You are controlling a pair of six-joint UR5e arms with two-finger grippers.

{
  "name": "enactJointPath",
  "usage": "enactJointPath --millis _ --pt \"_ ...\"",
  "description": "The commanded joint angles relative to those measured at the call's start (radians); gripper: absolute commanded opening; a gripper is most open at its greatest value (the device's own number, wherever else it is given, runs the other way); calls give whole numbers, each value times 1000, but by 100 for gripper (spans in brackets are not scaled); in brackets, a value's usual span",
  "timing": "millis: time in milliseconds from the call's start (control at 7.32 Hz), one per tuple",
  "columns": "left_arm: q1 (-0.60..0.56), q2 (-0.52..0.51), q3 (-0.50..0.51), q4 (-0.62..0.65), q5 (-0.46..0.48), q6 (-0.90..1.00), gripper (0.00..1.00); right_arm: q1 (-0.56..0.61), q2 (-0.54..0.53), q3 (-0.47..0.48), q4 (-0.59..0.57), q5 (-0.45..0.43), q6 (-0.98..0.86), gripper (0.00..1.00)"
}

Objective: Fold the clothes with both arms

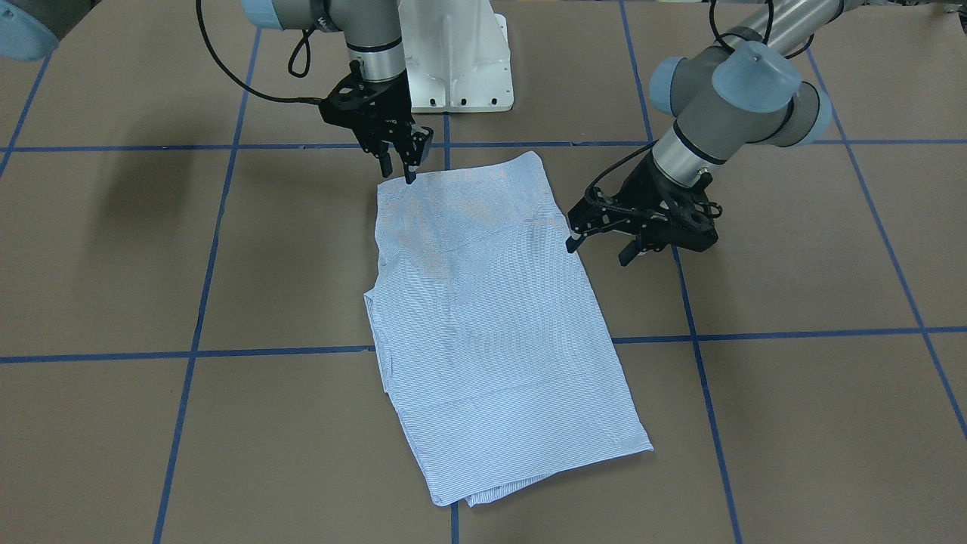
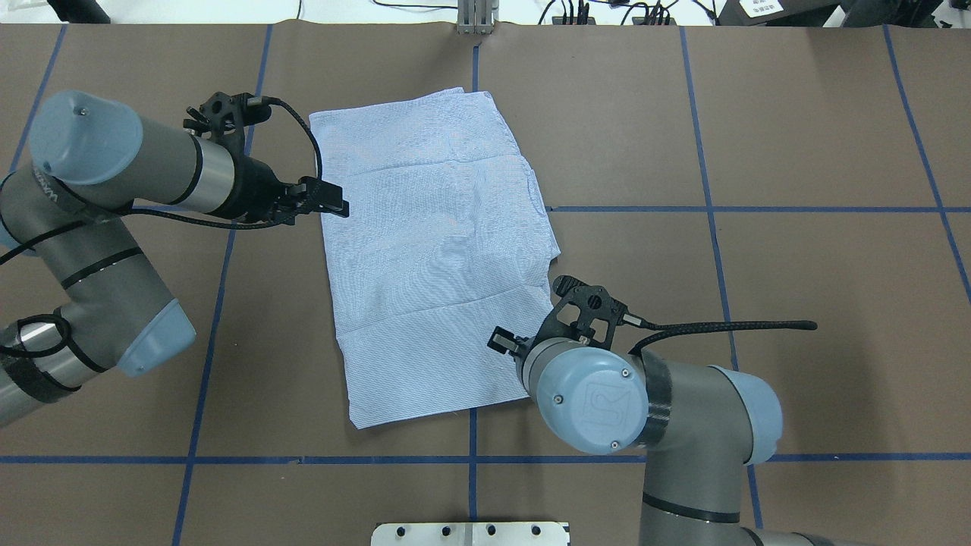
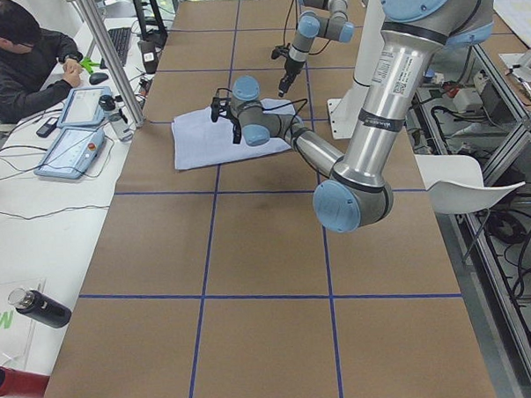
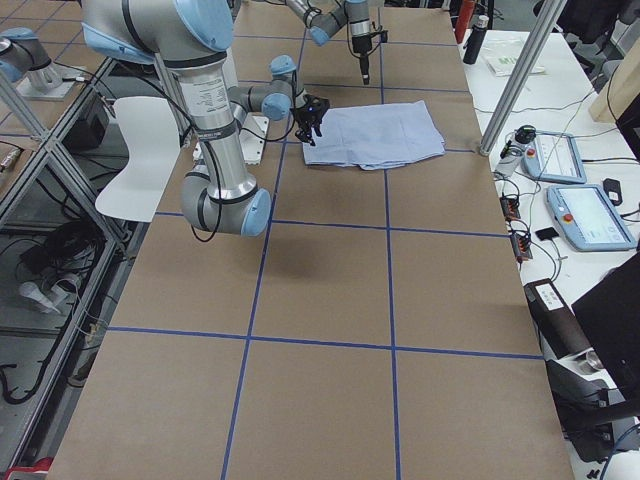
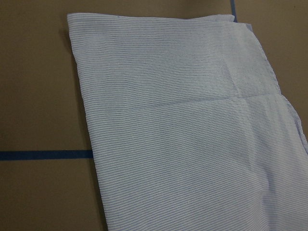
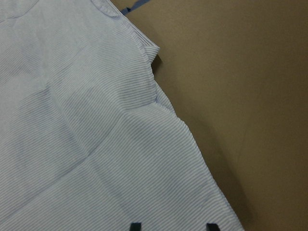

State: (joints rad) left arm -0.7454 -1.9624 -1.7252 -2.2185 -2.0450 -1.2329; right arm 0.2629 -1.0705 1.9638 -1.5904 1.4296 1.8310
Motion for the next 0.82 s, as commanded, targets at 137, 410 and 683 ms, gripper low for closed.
enactJointPath --millis 137,410,683 --pt "137 60 -130 0 38 -190 100 165 -44 33 1 170 -258 100" --pt "265 195 -230 2 194 -320 100 182 -90 30 70 173 -308 100" --pt "398 203 -223 3 358 -517 100 185 -153 26 182 170 -334 100"
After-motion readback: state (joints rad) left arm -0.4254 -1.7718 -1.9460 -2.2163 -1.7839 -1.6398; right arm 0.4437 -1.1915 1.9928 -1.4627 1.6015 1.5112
